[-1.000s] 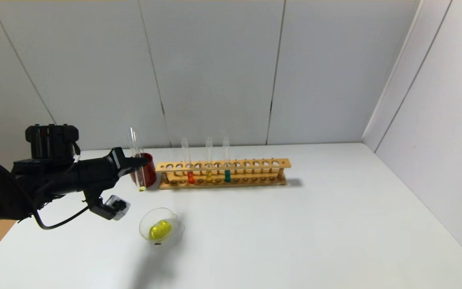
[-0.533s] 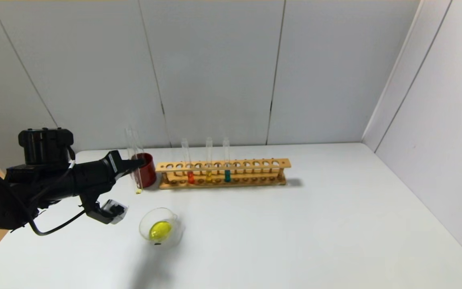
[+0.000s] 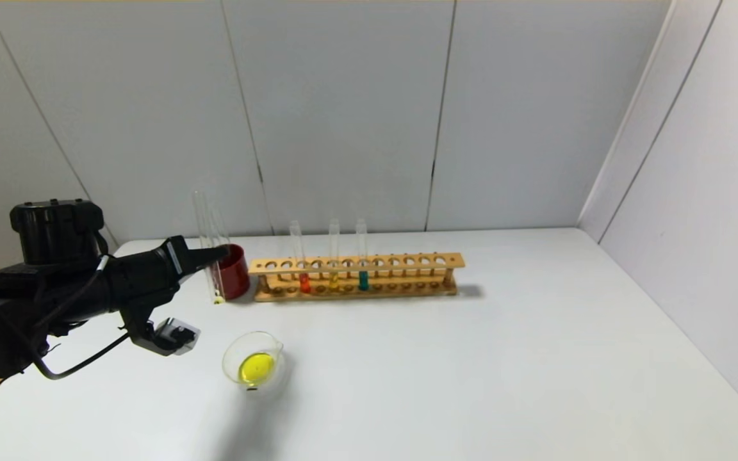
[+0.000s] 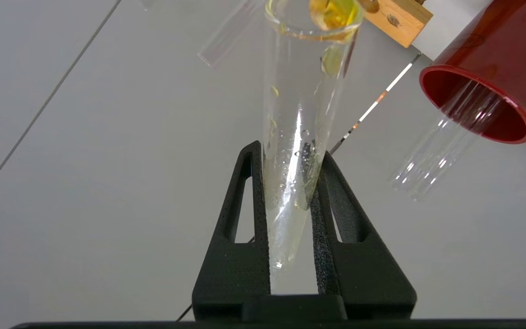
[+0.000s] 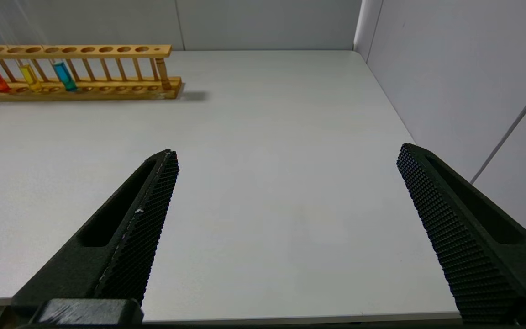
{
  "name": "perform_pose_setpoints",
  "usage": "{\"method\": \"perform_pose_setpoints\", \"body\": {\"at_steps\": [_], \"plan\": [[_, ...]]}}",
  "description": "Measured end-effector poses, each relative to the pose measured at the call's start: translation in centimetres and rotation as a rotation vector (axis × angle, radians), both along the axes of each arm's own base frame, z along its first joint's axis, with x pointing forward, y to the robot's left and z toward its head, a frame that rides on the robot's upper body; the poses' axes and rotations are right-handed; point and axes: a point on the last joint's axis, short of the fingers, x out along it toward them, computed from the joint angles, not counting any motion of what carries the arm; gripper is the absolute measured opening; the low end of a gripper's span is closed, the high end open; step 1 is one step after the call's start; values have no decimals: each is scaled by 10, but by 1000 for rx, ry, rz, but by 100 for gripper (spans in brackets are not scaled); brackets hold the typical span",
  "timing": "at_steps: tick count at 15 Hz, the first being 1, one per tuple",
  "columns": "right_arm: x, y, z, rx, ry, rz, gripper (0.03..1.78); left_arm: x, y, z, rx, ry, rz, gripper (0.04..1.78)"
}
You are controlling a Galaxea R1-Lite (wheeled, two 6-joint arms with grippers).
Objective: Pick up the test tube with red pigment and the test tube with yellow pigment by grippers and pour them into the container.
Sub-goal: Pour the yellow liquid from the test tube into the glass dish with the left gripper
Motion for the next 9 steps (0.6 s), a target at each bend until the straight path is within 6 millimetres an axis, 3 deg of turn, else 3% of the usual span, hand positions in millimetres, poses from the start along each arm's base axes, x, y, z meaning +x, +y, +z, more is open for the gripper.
{"method": "perform_pose_setpoints", "body": {"at_steps": [9], "plan": [[0, 0, 0, 0, 0, 0, 175, -1, -4, 3, 36, -31, 0, 31]]}}
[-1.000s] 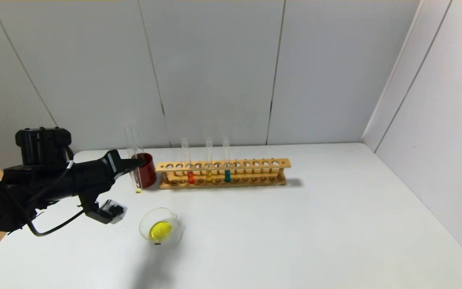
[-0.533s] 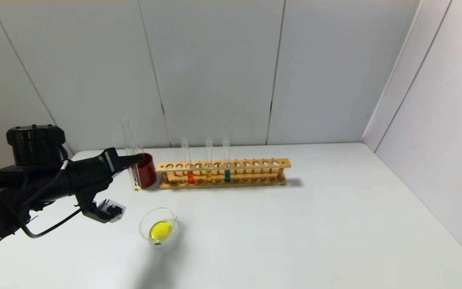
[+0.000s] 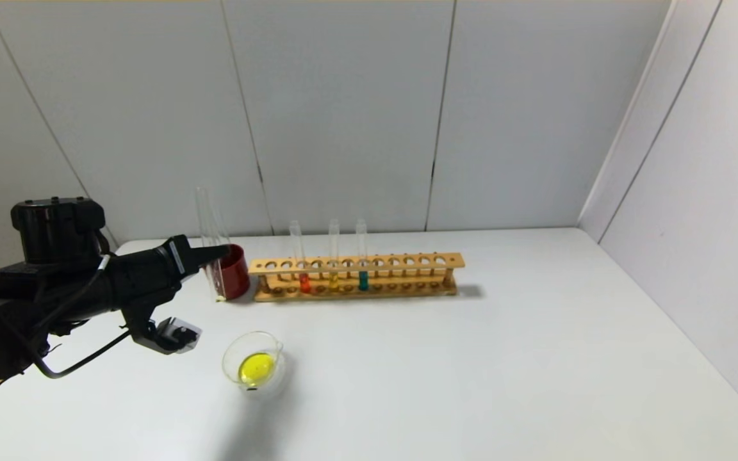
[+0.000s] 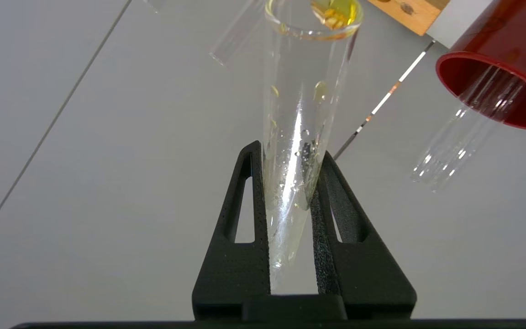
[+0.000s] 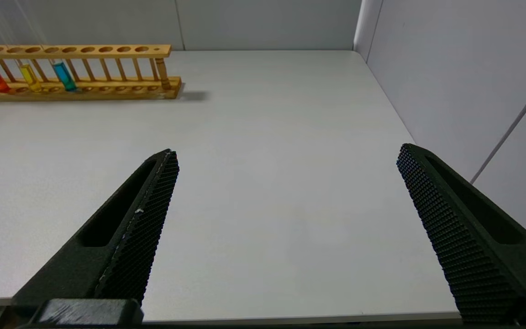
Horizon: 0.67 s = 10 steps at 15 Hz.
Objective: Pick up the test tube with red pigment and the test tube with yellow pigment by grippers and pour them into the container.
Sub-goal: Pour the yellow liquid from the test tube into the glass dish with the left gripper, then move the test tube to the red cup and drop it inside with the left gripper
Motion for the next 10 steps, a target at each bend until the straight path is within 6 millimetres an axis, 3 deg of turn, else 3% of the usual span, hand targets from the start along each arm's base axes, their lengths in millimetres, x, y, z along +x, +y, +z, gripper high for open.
{"method": "perform_pose_setpoints", "body": {"at_steps": [3, 6, 10], "plan": [[0, 0, 0, 0, 0, 0, 175, -2, 1, -4, -18, 41, 63, 31], [0, 0, 0, 0, 0, 1, 175, -11, 3, -12, -147, 154, 170, 31], [0, 0, 0, 0, 0, 0, 175, -16, 4, 8, -464, 227, 411, 31]]}}
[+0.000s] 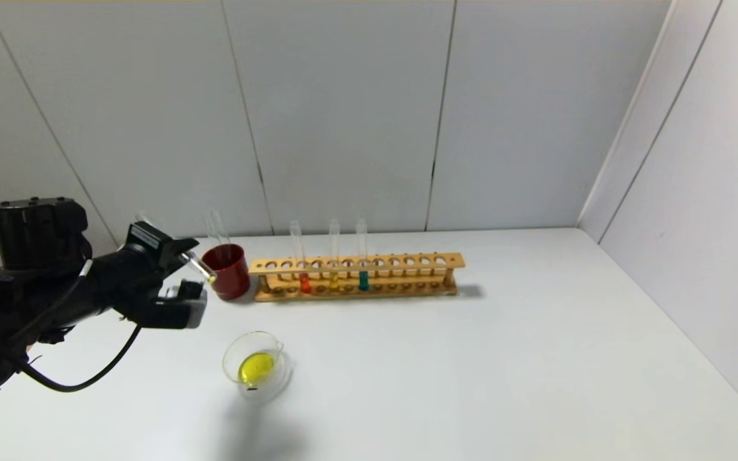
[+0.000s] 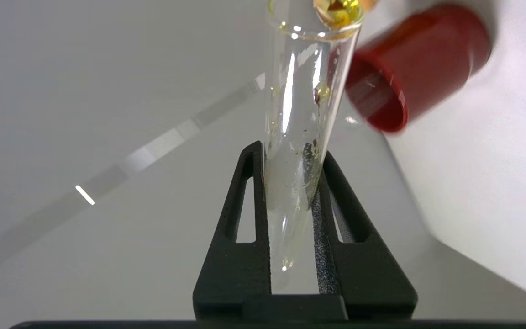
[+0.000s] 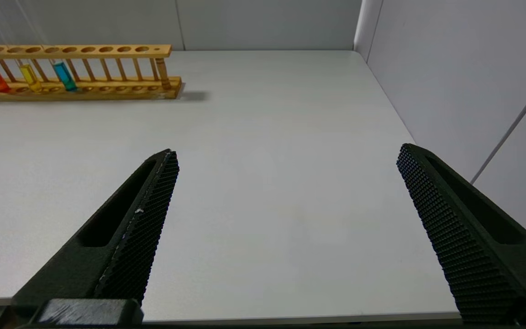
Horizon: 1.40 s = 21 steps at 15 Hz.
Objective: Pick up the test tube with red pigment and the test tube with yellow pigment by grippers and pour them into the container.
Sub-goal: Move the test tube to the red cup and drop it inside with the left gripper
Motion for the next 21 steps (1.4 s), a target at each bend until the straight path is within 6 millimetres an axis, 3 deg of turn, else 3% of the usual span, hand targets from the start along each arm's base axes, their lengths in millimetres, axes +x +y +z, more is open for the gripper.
{"method": "perform_pose_setpoints", "body": {"at_steps": [5, 10, 14, 21], "plan": [[0, 0, 0, 0, -1, 0, 175, 18, -16, 55, -562, 33, 362, 31], [0, 0, 0, 0, 0, 0, 175, 38, -22, 54, -1111, 177, 494, 31], [0, 0, 0, 0, 0, 0, 175, 43, -24, 57, -1493, 250, 478, 31], [0, 0, 0, 0, 0, 1, 175, 66, -25, 40, -1599, 273, 429, 31]]}}
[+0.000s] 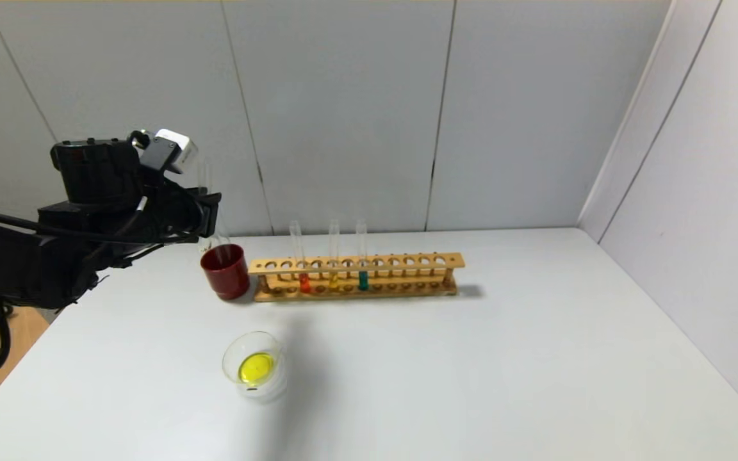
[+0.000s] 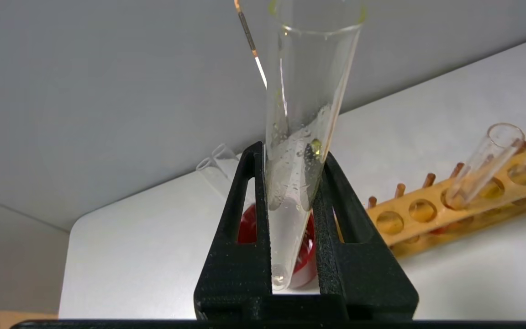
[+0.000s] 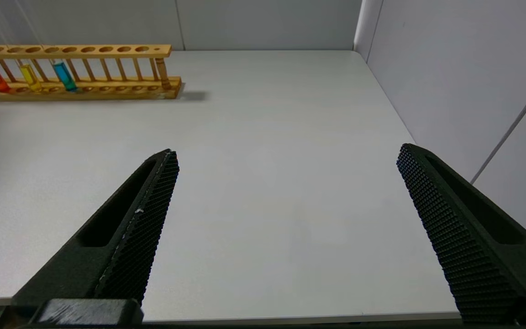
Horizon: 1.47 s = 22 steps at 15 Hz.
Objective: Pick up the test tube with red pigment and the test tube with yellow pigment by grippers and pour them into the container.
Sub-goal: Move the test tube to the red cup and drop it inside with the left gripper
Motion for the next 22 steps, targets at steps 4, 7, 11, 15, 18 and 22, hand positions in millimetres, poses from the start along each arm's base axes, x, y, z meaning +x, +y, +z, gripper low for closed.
{"method": "perform_pose_setpoints", "body": {"at_steps": [4, 7, 11, 15, 18, 22], "plan": [[0, 0, 0, 0, 0, 0, 175, 22, -1, -24, -25, -8, -62, 31], [0, 0, 0, 0, 0, 0, 175, 37, 1, -35, -42, 8, -53, 31], [0, 0, 0, 0, 0, -1, 175, 50, 3, -48, -58, 18, -44, 31], [0, 0, 0, 1, 0, 0, 175, 60, 3, -62, -57, 33, -43, 31], [0, 0, 0, 0, 0, 0, 175, 68, 6, -70, -59, 35, -35, 31], [0, 0, 0, 0, 0, 0, 175, 75, 8, -82, -61, 30, -38, 31]]}}
